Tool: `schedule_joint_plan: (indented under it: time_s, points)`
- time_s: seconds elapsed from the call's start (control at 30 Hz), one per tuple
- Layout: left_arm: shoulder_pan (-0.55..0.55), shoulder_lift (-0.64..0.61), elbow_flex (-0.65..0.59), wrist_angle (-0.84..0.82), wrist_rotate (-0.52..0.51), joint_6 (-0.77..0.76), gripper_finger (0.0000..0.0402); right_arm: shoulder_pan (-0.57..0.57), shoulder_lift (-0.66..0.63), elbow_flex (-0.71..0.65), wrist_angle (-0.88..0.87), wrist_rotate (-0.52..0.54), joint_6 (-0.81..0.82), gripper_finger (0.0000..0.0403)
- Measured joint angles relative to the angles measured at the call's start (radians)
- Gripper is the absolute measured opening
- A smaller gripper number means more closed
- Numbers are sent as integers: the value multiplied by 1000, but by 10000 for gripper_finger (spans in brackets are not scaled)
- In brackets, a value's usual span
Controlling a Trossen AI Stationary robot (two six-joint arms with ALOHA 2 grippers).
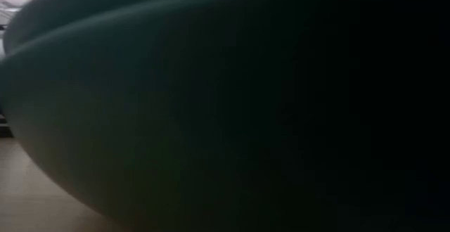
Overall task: Sort dishes
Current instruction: Put the top light green plate in the dish rack
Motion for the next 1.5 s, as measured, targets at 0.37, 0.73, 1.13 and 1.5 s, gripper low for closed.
schedule_joint_plan:
  time_s: [0.37, 0.73, 1.13, 1.5]
  points:
    - [38, 139, -1, 4, 20, -13, 172, 0, 0, 0, 0, -61, -6, 131]
    - [67, 167, -1, -8, 34, -2, 172, 0, 0, 0, -2, -87, -32, 131]
    - [95, 169, -148, 156, 150, -34, 172, 0, 0, 0, -1, -168, -32, 131]
    - [98, 166, -163, 166, 149, -87, 151, 0, 0, 0, -1, -183, -55, 131]
